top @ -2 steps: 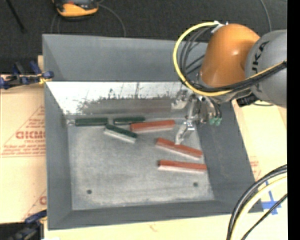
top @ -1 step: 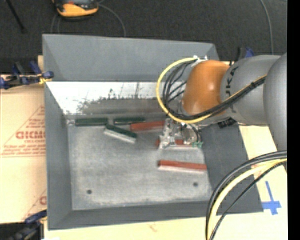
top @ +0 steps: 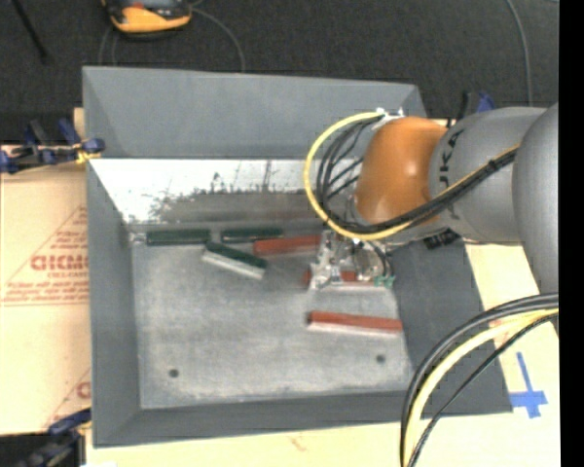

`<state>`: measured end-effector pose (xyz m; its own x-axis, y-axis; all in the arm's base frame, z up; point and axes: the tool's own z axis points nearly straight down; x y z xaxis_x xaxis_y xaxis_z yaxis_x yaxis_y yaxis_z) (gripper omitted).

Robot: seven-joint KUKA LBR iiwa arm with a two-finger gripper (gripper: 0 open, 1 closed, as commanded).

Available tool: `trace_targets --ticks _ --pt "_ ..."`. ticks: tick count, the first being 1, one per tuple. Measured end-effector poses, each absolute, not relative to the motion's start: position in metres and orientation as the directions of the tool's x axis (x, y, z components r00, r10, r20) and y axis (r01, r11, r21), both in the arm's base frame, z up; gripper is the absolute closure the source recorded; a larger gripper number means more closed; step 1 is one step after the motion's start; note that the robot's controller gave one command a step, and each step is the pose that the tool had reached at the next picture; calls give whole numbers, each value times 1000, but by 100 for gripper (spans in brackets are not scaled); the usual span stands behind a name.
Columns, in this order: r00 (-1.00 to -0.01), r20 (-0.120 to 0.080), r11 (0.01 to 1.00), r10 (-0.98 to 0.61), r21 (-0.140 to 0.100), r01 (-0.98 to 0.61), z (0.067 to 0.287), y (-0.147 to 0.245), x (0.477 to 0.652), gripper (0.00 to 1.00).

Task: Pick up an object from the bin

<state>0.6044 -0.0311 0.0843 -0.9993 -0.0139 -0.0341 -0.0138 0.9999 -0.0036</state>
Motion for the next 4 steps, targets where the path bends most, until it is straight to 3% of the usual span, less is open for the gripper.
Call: trace_targets --ticks 1,2,3,4 --pt "-999 -34 1000 -14 -4 -14 85 -31 604 100" --pt "-988 -10 988 -156 -3 -156 112 -37 580 100" --pt "-980 -9 980 -201 -3 -201 186 -71 570 0" --pt "-979 -4 979 -202 -1 -202 183 -70 569 0"
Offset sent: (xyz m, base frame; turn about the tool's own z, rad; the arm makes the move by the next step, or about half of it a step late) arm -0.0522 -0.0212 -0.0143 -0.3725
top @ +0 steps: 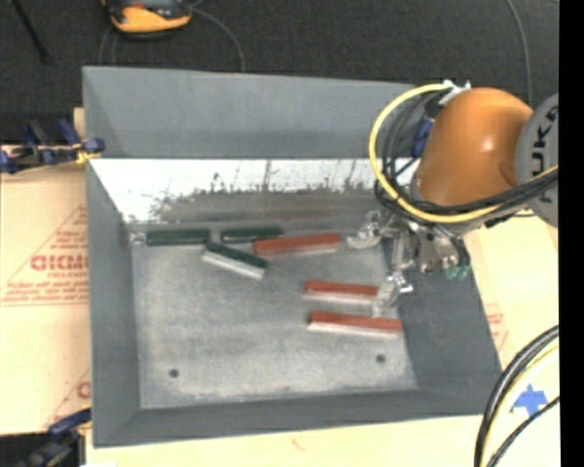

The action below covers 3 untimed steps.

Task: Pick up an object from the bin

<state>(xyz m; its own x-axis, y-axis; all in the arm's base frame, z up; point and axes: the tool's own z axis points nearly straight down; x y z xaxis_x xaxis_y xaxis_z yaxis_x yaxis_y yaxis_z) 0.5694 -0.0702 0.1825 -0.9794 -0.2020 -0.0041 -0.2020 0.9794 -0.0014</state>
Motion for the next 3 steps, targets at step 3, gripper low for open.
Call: trace_targets --ticks 3 --pt "-934 -1 934 -358 0 -358 122 -78 594 100"
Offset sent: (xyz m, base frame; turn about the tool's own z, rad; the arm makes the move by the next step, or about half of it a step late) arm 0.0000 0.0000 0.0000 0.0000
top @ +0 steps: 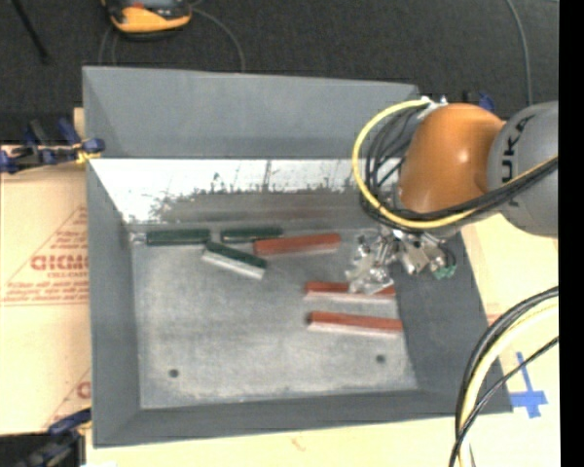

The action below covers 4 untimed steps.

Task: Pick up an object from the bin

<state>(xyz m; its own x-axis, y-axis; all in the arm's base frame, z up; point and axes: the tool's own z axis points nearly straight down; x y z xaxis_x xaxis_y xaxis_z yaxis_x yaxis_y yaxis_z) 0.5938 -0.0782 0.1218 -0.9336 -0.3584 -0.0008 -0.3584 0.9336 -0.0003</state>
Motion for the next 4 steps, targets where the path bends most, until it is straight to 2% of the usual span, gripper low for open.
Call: trace_targets --ticks 1,2,3,4 --pt "-959 -6 959 -284 -1 -284 174 -87 628 0" --pt "-959 -6 959 -284 -1 -284 173 -87 628 0" --pt "-945 -2 945 -326 -4 -326 80 -112 621 100" --pt "-945 -2 945 -326 -3 -326 80 -112 621 100"
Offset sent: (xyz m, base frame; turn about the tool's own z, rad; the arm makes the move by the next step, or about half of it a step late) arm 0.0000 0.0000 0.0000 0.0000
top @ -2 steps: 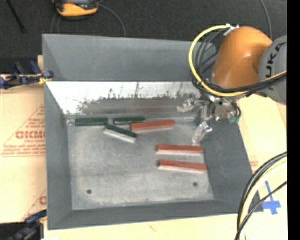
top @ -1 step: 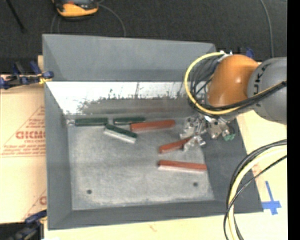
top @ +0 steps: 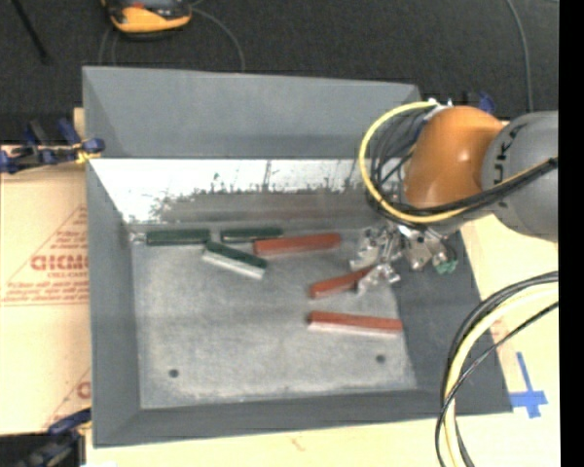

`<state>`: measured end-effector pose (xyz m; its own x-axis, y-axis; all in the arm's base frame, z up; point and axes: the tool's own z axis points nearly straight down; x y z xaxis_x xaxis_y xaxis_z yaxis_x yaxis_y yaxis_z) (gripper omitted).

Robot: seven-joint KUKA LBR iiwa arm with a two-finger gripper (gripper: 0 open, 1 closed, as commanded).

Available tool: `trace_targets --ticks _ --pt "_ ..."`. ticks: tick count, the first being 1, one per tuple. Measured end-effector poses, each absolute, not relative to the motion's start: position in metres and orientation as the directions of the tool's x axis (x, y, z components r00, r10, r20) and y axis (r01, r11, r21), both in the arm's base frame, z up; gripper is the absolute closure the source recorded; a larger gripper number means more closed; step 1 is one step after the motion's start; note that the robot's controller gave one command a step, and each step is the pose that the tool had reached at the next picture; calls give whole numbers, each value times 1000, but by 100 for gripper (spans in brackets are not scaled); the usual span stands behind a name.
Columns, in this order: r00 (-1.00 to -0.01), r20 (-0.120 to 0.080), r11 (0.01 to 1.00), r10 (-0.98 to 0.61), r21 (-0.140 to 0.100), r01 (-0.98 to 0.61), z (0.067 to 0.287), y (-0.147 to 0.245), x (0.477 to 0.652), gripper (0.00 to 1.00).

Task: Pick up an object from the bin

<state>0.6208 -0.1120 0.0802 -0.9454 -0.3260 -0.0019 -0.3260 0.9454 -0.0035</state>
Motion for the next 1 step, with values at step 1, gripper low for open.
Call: trace_targets --ticks 1 --pt "-936 -12 936 -352 -6 -352 256 -86 641 100"
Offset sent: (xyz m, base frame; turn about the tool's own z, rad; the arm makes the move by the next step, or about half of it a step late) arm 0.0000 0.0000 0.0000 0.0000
